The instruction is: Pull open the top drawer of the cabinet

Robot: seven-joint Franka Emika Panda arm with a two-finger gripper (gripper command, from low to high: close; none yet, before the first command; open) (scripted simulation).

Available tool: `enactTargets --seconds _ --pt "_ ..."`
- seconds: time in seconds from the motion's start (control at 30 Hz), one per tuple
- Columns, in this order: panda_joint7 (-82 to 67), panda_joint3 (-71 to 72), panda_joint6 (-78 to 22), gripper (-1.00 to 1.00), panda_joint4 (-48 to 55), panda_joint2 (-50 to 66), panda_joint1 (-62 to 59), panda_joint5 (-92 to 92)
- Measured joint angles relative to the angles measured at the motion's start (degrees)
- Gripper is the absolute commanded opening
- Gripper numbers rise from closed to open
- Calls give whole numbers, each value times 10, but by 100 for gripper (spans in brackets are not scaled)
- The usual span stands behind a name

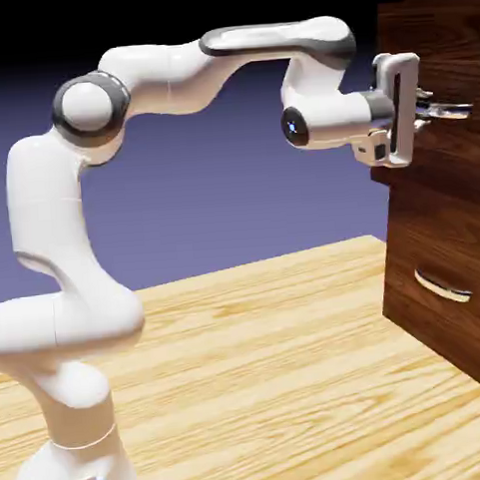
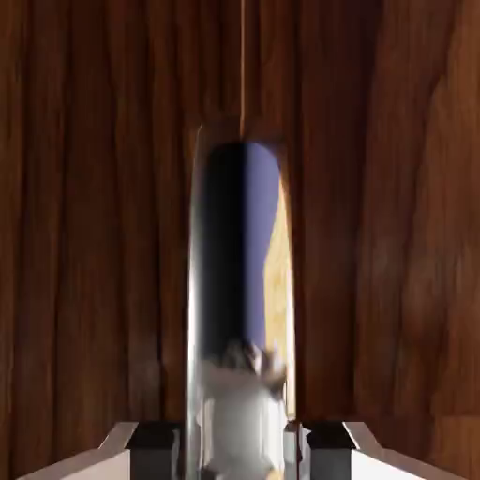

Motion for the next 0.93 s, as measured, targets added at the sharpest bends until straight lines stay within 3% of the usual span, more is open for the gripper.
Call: enactTargets --seconds 0.37,0.8,0.83,0.93 --pt "20 -220 -26 -100 -124 -36 228 -10" --pt "128 -465 -47 -100 -343 -196 498 -95" --pt "132 -474 -46 100 -353 -205 510 -100" --pt "141 -489 -41 100 -370 -220 531 -111"
